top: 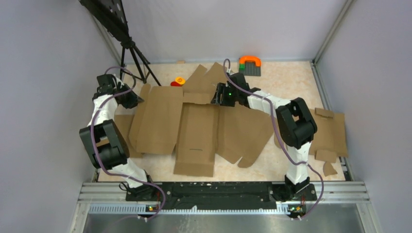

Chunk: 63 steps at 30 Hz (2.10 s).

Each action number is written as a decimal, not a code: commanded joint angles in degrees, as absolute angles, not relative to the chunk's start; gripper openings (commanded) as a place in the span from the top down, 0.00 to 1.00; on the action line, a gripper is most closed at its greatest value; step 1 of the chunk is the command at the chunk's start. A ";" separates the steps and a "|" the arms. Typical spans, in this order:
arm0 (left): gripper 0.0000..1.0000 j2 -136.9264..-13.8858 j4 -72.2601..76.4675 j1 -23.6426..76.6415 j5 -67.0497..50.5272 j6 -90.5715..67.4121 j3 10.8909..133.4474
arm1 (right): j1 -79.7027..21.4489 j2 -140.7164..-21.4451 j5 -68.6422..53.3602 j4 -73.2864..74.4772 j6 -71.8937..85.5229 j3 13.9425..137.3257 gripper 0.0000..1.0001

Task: Fold the paper box
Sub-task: Fold the paper box at the center of the board.

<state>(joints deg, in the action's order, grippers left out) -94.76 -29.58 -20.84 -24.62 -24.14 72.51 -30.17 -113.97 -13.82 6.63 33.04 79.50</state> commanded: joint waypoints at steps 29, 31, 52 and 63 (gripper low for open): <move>0.79 -94.33 -28.66 -20.40 -26.19 -24.13 73.29 | -25.27 -115.12 -13.64 -3.38 58.79 77.33 0.23; 0.79 -94.37 -28.65 -20.31 -26.19 -24.02 73.34 | -25.23 -115.32 -12.10 -2.82 65.52 76.48 0.21; 0.79 -94.20 -29.53 -19.42 -25.76 -23.14 73.81 | -24.98 -113.64 -9.72 -10.78 81.50 72.36 0.19; 0.79 -93.96 -29.72 -19.16 -25.76 -23.05 73.76 | -24.08 -112.74 -6.05 -6.27 77.78 76.49 0.19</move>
<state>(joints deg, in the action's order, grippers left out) -94.76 -30.04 -19.51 -25.06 -23.81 72.53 -24.80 -116.40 -7.86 -7.25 79.85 72.58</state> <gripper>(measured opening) 0.210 0.806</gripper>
